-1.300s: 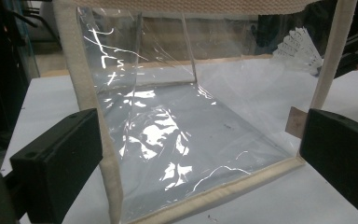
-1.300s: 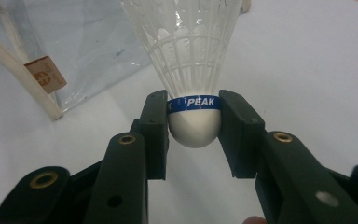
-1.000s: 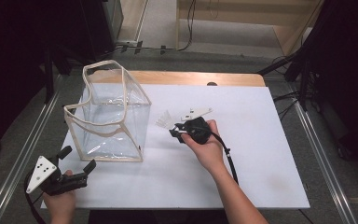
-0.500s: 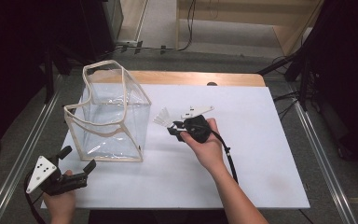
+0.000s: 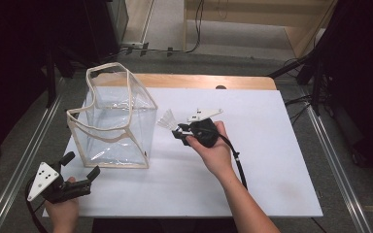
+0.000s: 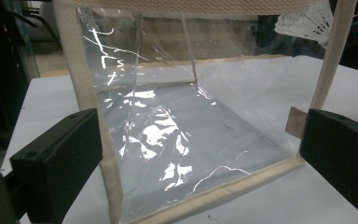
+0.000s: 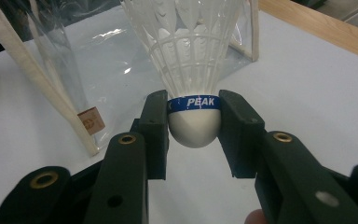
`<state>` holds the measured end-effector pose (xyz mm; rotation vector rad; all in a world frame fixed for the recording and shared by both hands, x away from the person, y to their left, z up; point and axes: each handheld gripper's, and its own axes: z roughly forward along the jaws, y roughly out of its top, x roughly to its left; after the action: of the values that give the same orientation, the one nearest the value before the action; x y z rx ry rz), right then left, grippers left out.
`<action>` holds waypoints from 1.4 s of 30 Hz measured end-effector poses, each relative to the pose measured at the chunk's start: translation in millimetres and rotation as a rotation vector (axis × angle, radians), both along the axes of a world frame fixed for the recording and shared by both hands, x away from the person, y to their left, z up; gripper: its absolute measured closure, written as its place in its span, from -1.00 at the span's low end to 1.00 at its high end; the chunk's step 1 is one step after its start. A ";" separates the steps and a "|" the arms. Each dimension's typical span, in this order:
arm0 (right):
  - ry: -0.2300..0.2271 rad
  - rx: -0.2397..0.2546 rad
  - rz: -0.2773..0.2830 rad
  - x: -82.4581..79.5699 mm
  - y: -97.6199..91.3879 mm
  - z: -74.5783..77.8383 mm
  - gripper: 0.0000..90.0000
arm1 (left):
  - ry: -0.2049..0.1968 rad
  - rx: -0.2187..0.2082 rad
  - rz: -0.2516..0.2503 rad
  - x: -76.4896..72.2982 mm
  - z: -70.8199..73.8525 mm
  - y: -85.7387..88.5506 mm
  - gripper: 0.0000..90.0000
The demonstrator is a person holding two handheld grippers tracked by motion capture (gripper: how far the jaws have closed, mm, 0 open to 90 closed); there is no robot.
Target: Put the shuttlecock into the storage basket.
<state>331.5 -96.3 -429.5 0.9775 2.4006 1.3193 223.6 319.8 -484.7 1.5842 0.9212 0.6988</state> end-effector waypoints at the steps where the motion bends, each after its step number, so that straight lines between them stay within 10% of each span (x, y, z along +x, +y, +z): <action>1: -0.004 0.000 0.002 0.0 0.3 0.9 0.39 | 0.000 0.000 0.001 0.0 0.0 -0.1 -1.00; 42: -0.053 0.048 0.009 -0.7 9.6 37.4 0.40 | 0.000 -0.002 0.001 0.2 0.0 0.3 -1.00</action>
<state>330.8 -86.7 -392.1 0.9326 2.3469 1.3937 223.8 320.1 -484.7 1.5818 0.9224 0.6986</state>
